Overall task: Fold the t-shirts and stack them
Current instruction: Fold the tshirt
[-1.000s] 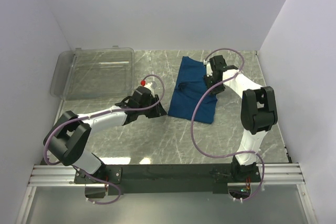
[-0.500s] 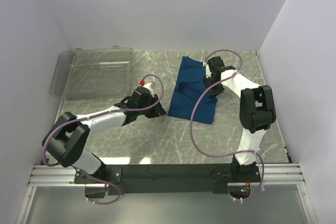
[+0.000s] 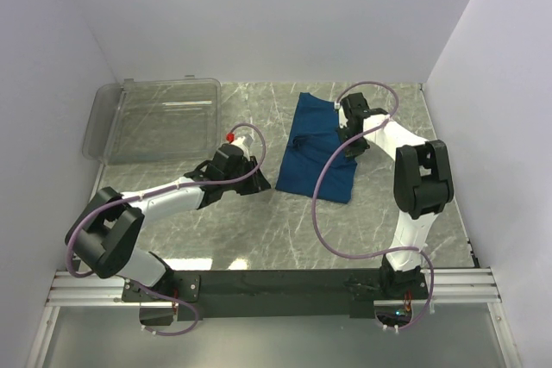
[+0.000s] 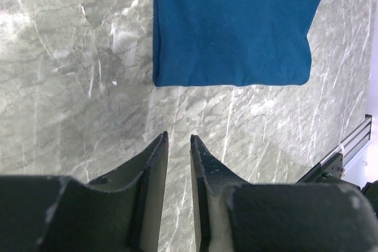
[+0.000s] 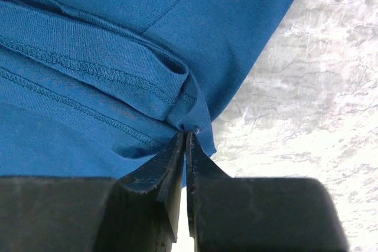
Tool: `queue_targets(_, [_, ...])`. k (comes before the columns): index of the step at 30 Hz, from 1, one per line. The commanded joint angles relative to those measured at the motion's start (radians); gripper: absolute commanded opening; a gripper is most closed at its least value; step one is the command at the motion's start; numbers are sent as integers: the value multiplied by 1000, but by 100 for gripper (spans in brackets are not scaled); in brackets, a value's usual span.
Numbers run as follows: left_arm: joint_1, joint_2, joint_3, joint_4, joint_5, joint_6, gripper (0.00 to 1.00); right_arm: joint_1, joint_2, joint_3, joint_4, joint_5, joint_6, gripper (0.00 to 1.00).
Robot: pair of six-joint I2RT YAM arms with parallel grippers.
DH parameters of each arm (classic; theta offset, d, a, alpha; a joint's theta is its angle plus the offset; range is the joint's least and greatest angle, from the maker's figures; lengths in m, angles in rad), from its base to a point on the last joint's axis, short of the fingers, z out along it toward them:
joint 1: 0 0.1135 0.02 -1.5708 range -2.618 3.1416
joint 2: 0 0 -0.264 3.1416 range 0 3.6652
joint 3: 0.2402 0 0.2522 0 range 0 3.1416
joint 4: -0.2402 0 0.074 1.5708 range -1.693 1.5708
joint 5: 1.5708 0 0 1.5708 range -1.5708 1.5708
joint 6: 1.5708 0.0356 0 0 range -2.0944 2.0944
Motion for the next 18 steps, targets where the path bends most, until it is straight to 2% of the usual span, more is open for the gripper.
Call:
queue_targets(1, [4,-36,-6,37,1,-7,27,-19,-63,30,-3,-12,11,8])
queue_targets(3, [6,-39,-6,34,3,-5,27,-42,-66,45,-3,-35,20,5])
queue_targets(12, [9,-32,6,20,3,-2,27,-170,-12,151,-23,-180,72,2])
queue_targets(15, [9,-24,13,14,7,-2,27,-200,29,183,-29,-239,91,6])
queue_targets(17, [7,-21,19,8,9,-2,27,-200,63,209,-37,-274,96,15])
queue_targets(18, [9,-19,22,5,7,1,27,-225,73,218,-43,-285,96,22])
